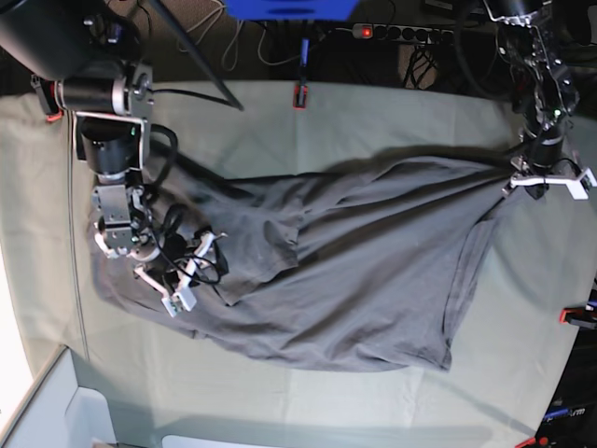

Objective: Layout the t-shirt on the table in an organized manner, then fold the t-shirt properly
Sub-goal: 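Grasp the shirt edges with both grippers and pull them apart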

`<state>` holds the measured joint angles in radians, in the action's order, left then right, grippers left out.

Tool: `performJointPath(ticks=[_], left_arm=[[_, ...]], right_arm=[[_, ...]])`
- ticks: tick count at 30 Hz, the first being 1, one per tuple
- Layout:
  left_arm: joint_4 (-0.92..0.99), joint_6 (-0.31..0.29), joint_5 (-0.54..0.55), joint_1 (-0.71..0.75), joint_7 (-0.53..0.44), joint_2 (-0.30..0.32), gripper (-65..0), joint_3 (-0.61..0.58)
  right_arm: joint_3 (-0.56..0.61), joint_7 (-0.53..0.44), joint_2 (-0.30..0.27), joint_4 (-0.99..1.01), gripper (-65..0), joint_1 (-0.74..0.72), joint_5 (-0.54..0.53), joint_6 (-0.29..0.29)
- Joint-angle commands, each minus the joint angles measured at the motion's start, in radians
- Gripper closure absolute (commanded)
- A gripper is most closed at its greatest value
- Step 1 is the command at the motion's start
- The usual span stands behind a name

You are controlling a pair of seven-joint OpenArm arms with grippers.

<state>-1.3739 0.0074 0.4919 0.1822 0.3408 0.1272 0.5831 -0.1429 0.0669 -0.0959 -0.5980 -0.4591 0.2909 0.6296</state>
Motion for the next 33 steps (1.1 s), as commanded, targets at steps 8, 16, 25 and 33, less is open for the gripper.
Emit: performJointPath(ticks=[8,16,25,33], left_arm=[[-0.015,-0.004,-0.002,-0.029,-0.024,0.032,0.0,0.007],[-0.015,-0.001,-0.002,-0.057,-0.022,0.07,0.0,0.007],[-0.014,-0.001,-0.002,-0.083,-0.016,0.068,0.0,0.007],[-0.014,-0.001,-0.002,-0.085,-0.022,0.07,0.0,0.007]], right_arm=[[-0.001,-0.045,-0.014,-0.015,-35.8,0.012,-0.005,-0.009],[-0.001,-0.045,-0.014,-0.017,-35.6,0.038,-0.005,-0.009],[0.007,-0.045,0.014,-0.222,-35.7,0.159,-0.005,-0.004],[0.002,-0.043,0.014,-0.23,-35.5,0.228,-0.005,-0.004]])
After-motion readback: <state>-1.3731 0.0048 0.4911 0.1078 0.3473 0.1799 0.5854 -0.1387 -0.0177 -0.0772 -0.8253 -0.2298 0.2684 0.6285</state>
